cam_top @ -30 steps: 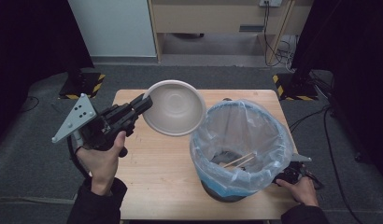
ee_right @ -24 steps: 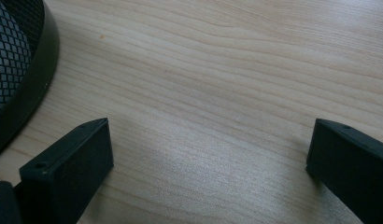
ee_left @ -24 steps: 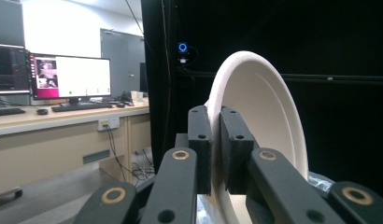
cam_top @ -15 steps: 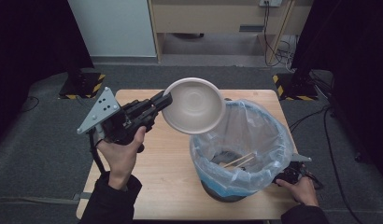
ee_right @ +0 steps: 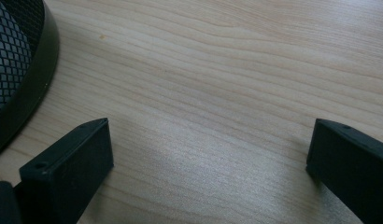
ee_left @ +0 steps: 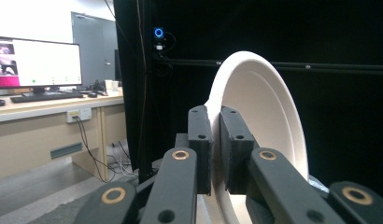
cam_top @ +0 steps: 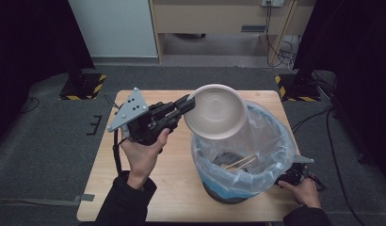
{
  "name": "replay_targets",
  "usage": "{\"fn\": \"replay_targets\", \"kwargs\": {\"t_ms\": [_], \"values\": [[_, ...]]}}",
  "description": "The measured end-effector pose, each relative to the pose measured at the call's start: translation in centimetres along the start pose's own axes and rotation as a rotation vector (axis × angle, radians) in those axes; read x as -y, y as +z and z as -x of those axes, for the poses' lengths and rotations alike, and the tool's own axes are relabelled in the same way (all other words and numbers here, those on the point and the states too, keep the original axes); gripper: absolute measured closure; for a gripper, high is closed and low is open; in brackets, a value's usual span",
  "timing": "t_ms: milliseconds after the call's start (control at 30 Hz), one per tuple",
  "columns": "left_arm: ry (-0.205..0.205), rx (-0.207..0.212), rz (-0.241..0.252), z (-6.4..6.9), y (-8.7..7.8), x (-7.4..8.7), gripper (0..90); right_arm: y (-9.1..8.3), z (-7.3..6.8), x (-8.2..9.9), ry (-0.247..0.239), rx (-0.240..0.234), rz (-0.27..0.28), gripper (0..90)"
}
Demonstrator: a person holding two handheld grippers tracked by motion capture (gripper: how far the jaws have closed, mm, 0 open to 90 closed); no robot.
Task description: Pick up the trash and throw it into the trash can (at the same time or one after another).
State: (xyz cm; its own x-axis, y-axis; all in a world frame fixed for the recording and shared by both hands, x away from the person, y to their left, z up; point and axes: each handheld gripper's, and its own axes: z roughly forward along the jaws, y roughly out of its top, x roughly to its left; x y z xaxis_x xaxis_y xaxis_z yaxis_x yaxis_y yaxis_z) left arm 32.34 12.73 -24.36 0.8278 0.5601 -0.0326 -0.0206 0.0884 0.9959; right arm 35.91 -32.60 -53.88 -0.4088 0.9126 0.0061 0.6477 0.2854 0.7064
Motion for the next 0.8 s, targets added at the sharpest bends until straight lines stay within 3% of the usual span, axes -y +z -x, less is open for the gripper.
{"fn": "replay_targets", "kwargs": {"t_ms": [800], "values": [[-0.006,0.078,-0.144,1.4,4.9,4.1,83.9,0.0,0.0,0.0,0.0,0.0,0.0,0.6]]}}
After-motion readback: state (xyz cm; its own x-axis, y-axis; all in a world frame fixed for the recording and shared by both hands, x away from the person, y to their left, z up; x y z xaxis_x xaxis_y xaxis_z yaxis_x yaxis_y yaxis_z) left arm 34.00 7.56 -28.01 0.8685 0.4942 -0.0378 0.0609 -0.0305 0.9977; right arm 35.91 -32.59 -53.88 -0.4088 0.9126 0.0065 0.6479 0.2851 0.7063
